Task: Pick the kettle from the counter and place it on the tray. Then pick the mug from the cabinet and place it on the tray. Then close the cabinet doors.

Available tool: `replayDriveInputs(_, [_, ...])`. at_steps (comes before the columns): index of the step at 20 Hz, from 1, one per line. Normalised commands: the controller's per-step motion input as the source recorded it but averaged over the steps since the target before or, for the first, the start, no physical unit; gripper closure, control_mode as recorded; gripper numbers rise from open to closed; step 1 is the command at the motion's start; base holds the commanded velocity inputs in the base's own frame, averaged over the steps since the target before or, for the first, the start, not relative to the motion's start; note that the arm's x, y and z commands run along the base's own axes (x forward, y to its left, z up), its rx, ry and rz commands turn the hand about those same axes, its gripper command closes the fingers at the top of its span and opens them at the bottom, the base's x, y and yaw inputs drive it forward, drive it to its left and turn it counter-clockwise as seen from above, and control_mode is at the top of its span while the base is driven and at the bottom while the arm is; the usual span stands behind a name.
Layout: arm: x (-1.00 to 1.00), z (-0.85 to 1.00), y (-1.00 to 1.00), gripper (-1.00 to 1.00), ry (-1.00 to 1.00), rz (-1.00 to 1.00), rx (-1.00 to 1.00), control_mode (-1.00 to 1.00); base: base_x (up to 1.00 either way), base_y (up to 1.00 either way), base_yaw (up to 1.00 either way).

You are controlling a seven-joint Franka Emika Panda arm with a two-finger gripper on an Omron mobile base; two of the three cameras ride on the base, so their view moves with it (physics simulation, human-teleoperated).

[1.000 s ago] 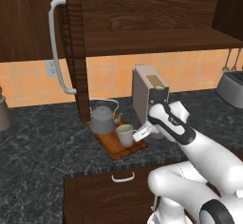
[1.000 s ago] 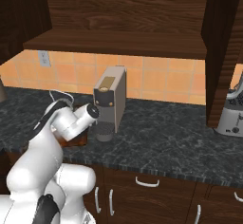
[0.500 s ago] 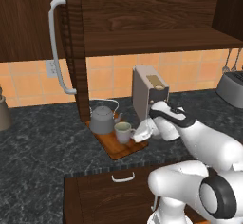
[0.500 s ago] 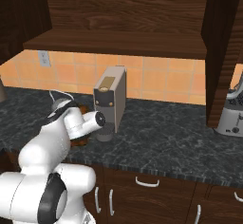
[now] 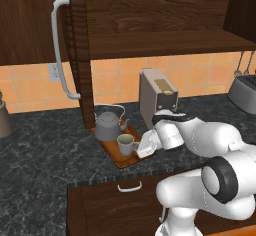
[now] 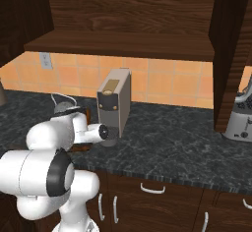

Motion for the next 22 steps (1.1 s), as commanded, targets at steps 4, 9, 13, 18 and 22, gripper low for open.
replayDriveInputs(4, [0.03, -0.3, 0.03, 1.0, -0.06, 0.0, 0.0, -1.0, 0.0, 0.0, 0.0])
replayDriveInputs(9, [0.12, -0.18, 0.01, 1.0, -0.06, 0.0, 0.0, -1.0, 0.0, 0.0, 0.0])
replayDriveInputs(13, [0.17, -0.06, 0.02, 1.0, -0.04, 0.0, 0.0, -1.0, 0.0, 0.0, 0.0])
replayDriveInputs(18, [0.11, -0.16, 0.0, 1.0, 0.0, 0.0, 0.0, -1.0, 0.0, 0.0, 0.0])
replayDriveInputs(22, [0.06, -0.2, 0.0, 1.0, 0.0, 0.0, -0.02, -1.0, 0.0, 0.0, 0.0])
